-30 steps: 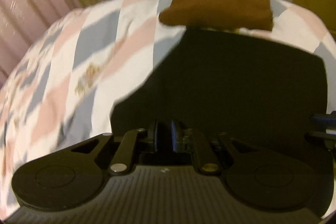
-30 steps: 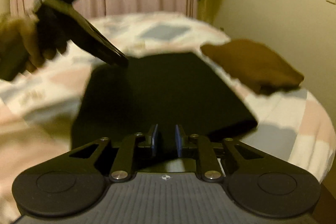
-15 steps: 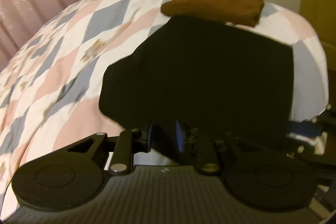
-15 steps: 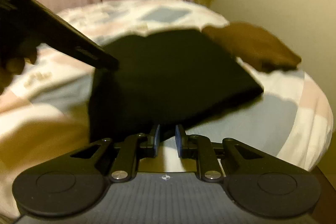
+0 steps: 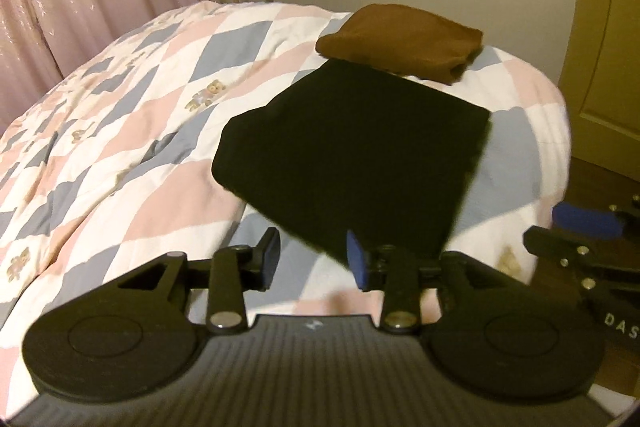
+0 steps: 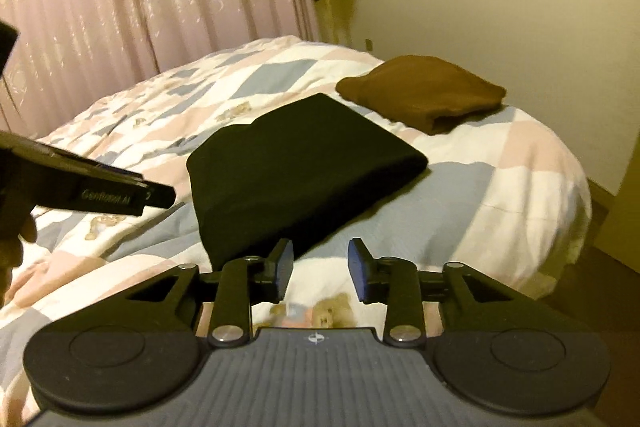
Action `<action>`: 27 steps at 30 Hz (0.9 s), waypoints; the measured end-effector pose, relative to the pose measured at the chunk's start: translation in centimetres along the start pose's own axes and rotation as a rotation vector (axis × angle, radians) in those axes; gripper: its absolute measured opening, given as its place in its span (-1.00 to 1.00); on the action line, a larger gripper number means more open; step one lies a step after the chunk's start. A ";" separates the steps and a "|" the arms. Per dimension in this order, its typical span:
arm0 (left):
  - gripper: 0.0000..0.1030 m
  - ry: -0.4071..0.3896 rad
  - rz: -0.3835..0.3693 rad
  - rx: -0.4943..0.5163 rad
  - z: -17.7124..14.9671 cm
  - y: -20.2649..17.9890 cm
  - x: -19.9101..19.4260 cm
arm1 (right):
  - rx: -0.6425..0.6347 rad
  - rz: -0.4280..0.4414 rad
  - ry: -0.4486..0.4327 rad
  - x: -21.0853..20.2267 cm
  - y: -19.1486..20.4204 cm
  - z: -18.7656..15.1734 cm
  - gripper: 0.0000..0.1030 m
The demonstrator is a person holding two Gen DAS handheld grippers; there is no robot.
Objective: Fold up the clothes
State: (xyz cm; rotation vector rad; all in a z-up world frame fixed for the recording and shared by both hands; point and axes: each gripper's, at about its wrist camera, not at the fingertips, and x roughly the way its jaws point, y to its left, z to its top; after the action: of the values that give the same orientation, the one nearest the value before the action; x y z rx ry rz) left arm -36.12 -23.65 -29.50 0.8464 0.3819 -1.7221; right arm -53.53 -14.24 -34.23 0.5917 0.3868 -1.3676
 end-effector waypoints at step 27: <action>0.33 -0.145 0.088 -0.219 -9.7 2.5 -14.7 | -0.122 -0.028 -0.069 -8.8 6.5 -1.4 0.61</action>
State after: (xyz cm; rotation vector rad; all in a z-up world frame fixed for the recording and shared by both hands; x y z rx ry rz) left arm -28.73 -7.97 -25.43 0.5685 0.4200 -1.6146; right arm -48.60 -5.80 -29.13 0.4392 0.4211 -1.3767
